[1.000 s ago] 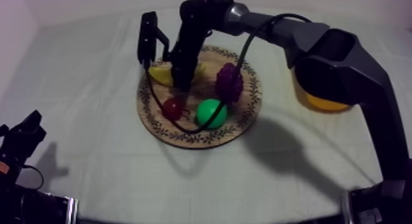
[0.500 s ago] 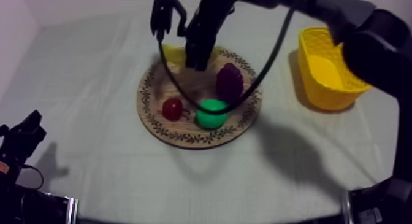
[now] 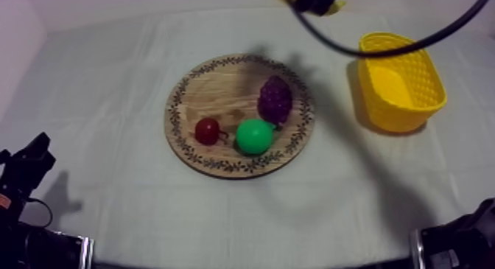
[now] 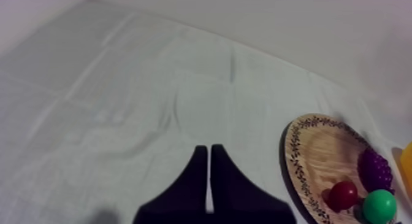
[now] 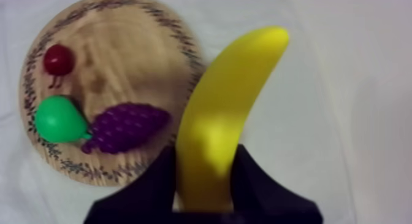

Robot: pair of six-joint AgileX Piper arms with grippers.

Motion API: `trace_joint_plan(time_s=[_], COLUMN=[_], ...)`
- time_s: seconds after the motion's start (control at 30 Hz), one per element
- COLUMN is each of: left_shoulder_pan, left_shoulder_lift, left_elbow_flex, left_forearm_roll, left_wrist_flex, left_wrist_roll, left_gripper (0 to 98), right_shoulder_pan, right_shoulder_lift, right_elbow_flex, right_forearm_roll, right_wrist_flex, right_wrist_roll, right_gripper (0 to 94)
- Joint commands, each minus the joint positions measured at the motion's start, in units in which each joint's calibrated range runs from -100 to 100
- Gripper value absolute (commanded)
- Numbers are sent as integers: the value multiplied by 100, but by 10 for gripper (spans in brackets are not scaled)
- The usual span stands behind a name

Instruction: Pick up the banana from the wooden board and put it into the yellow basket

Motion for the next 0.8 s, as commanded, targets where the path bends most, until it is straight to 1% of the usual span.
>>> trace_joint_plan(time_s=[0.0, 0.2, 0.37, 0.57, 0.77], left_shoulder_pan=[-1, -1, -1, -1, -1], left_shoulder_lift=[-3, -3, -3, -3, -3], left_elbow_flex=[3, 3, 3, 3, 3], left_forearm_roll=[-1, -1, -1, -1, -1], left_wrist_flex=[-2, -2, -2, -2, -2], left_wrist_roll=[-1, -1, -1, -1, -1], left_gripper=[1, 1, 1, 1, 1], right_shoulder_pan=[381, 1074, 1505, 1782, 1903], right_shoulder_lift=[-422, -889, -1108, -1160, -1209], right_elbow_flex=[151, 614, 1158, 1841, 2538], right_forearm_roll=[3, -27, -5, 34, 65], right_wrist_flex=[-63, -289, -598, -720, -881], right_wrist_roll=[-109, -220, -228, -156, -26], right_gripper=[128, 131, 136, 140, 141])
